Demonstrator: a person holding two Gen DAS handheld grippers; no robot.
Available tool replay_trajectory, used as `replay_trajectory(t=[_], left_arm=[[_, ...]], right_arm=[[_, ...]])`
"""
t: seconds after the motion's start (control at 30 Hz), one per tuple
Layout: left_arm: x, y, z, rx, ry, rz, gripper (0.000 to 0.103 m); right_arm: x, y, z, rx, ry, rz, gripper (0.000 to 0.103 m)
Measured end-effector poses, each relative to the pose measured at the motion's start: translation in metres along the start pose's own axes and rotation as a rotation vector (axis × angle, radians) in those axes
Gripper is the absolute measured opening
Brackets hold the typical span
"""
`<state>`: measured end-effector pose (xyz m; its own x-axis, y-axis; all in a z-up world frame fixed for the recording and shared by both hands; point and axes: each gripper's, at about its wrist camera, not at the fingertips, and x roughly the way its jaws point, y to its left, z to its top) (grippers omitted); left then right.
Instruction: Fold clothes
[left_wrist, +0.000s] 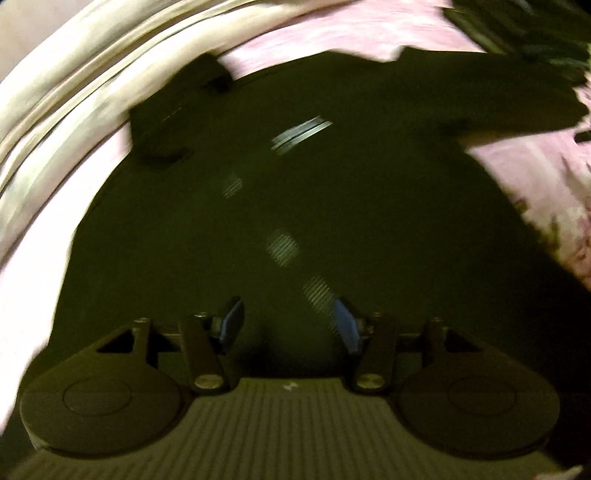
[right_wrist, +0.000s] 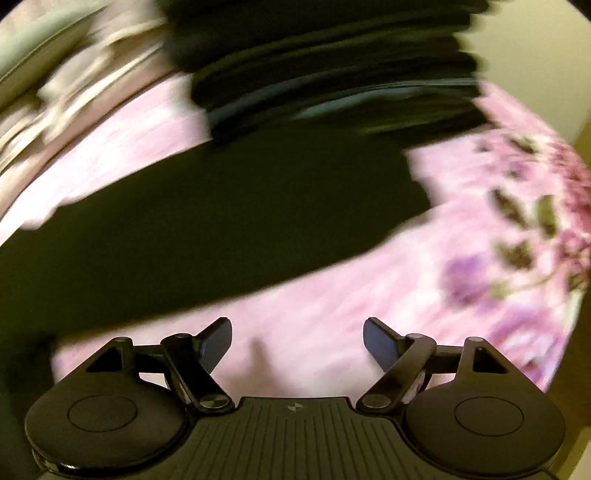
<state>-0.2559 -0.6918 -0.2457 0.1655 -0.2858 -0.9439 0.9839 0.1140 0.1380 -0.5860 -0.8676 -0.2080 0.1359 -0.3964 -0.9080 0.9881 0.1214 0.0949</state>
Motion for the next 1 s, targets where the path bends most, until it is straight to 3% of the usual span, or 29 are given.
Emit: replay_trajectory(t=[0.2,0.37,0.5,0.57,0.6,0.63,0.8,1.0], left_arm=[[-0.023,0.09,-0.107,-0.133,0.022,0.049,0.053],[-0.052,0.171,-0.19,-0.166,0.013,0.086,0.054],[-0.083,0.239,-0.251,-0.203,0.021,0.163,0.057],[-0.097,0.268,-0.278,-0.22,0.027,0.212,0.057],[-0.103,0.279,-0.288,-0.225,0.031,0.236,0.057],[-0.109,0.288,-0.298,-0.229,0.035,0.261,0.057],[-0.136,0.312,-0.326,-0.306,0.015,0.325,0.058],[-0.165,0.29,-0.337,-0.316,0.028,0.365,0.058]], right_arm=[[-0.04,0.14,-0.058,-0.251,0.011,0.163,0.081],[-0.069,0.243,-0.119,-0.376,0.039,0.2,0.081],[-0.084,0.315,-0.169,-0.446,0.093,0.225,0.082],[-0.096,0.351,-0.185,-0.483,0.099,0.263,0.085],[-0.103,0.366,-0.192,-0.508,0.095,0.284,0.095],[-0.109,0.378,-0.197,-0.541,0.084,0.304,0.099],[-0.136,0.42,-0.215,-0.693,0.045,0.363,0.099],[-0.145,0.41,-0.219,-0.696,0.025,0.382,0.099]])
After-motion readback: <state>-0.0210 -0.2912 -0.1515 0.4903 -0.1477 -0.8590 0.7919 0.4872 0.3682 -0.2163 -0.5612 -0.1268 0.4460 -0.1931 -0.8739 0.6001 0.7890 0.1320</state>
